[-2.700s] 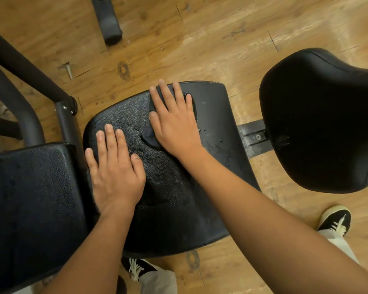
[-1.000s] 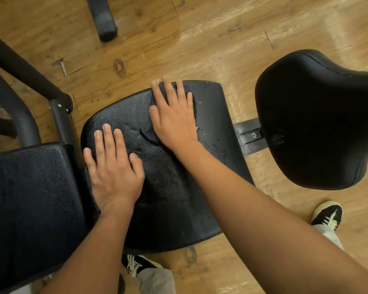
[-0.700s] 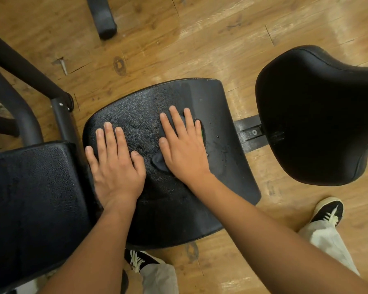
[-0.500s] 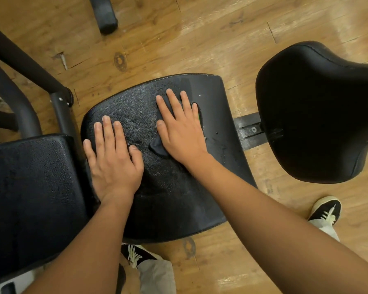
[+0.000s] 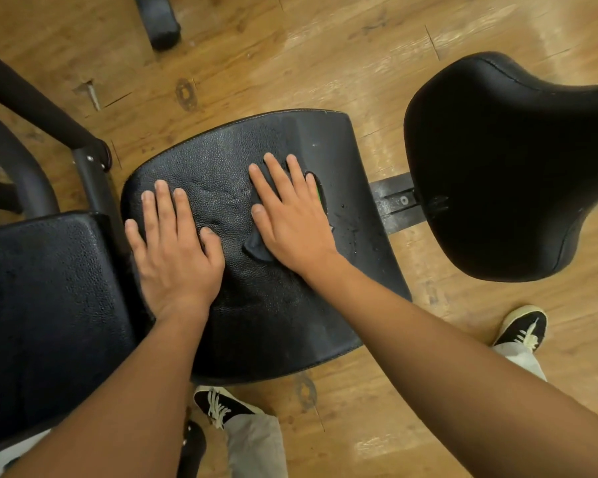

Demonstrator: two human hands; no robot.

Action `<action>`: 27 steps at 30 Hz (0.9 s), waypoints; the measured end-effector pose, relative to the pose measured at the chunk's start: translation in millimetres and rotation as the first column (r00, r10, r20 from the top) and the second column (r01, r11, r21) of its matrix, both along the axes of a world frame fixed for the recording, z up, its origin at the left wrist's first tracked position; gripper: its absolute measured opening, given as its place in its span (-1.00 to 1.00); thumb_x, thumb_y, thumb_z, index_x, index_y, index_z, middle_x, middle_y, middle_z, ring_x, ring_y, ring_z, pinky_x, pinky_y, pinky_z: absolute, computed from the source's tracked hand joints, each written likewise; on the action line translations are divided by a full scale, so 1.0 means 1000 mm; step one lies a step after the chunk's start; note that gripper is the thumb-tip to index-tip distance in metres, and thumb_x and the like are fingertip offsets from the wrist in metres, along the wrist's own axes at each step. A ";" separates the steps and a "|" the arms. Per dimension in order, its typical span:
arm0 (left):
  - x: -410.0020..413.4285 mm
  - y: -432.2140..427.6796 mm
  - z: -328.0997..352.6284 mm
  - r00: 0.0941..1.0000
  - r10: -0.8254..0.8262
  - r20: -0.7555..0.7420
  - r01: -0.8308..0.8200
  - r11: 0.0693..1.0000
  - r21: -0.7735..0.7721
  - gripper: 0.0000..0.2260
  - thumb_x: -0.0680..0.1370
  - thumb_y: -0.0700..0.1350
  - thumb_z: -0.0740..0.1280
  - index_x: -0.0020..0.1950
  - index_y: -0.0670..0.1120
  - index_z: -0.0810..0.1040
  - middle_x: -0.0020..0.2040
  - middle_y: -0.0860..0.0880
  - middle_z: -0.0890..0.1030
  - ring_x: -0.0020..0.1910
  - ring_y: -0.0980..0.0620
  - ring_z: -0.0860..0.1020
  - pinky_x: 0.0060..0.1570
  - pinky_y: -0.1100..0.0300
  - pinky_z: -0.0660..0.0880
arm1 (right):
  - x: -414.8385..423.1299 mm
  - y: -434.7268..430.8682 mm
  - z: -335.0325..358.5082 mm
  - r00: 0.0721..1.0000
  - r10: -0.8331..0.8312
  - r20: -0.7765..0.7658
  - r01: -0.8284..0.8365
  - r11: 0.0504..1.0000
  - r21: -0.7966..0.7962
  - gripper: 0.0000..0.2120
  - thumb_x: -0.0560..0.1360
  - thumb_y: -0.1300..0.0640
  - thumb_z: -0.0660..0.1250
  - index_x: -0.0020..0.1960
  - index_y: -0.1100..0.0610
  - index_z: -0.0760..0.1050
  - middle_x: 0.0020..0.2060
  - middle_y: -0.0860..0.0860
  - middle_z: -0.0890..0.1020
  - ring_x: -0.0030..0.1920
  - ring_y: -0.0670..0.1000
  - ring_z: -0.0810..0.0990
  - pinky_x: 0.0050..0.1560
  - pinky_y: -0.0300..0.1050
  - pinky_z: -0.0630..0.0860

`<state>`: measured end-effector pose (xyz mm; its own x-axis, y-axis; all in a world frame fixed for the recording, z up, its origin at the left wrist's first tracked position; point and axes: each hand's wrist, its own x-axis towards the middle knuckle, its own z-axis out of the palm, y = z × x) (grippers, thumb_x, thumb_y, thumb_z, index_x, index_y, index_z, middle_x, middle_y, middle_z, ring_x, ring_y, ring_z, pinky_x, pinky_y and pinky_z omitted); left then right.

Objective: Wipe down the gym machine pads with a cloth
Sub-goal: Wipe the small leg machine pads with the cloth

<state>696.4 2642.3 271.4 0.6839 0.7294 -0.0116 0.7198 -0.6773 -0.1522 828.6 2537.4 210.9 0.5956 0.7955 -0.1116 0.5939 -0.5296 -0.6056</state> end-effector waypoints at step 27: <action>0.000 -0.001 0.004 1.000 0.012 -0.004 -0.012 0.999 -0.030 -0.41 0.63 0.00 0.08 0.65 -0.15 0.14 0.67 -0.11 0.05 0.65 -0.09 0.01 0.59 -0.19 -0.04 | -0.104 -0.117 0.014 0.997 -0.039 -0.062 0.031 0.991 -0.132 -0.49 0.71 -0.04 0.05 0.64 0.00 0.17 0.65 0.00 0.12 0.65 0.18 -0.03 0.58 0.23 0.08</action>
